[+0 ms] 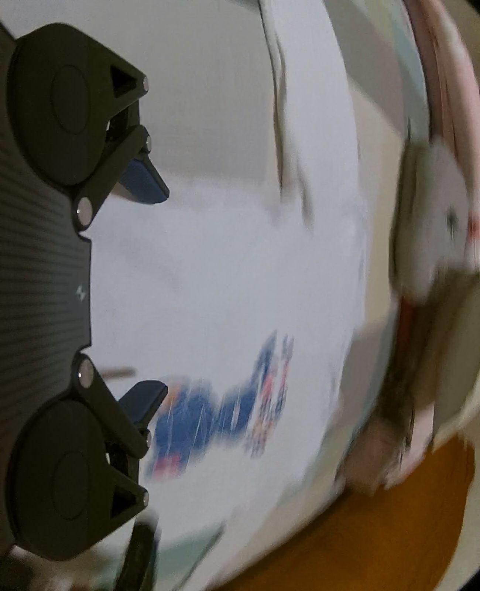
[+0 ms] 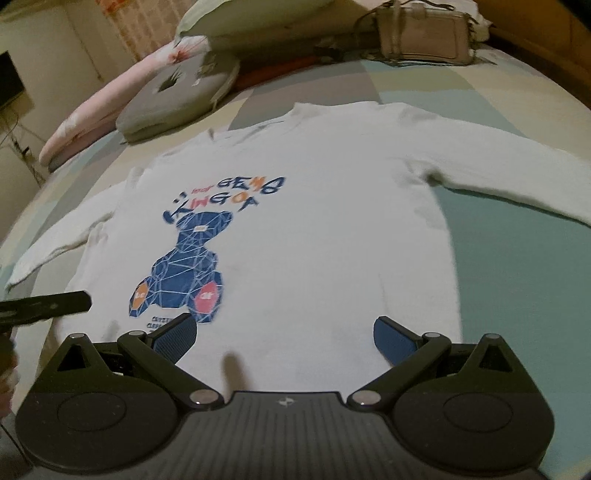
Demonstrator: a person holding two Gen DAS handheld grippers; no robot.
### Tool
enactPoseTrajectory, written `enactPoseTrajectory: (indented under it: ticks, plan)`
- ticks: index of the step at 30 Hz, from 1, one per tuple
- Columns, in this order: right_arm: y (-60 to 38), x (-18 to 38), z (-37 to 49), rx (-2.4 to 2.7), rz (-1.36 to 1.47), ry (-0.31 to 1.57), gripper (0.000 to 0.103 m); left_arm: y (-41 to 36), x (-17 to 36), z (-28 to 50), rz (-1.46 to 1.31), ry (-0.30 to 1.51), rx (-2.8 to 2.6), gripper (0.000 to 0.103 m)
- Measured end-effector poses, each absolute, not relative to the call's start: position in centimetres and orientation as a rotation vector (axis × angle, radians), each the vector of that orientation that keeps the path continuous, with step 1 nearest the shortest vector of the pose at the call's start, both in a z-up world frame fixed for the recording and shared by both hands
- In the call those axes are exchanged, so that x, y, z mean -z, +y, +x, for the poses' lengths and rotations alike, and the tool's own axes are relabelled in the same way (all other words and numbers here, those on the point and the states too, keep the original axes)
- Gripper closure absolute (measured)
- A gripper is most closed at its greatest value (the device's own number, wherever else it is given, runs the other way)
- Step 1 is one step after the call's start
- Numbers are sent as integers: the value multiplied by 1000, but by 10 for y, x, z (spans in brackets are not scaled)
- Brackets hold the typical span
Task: Fold clothes
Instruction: 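Bring the left gripper back above the shirt body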
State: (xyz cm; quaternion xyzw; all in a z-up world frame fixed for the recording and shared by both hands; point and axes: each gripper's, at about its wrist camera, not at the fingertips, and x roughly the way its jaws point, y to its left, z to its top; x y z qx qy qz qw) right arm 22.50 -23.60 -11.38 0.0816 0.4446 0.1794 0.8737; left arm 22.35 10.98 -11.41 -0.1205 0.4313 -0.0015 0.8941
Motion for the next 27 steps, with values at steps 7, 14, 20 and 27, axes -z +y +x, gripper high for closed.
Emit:
enactPoseTrajectory:
  ticks: [7,14,20,27]
  plan:
    - [-245,114,224,-351,170,922,0,111,99,203,-332,816,91,2]
    - [-239,117,222,-361,137,922,0,91,117,208,-275,855,140,1]
    - [-239,118,221,-361,124,919,0,107,102,207,-277,837,27,2]
    - [-235,115,214,-380,105,881,0,53,95,147,-87,760,176,1]
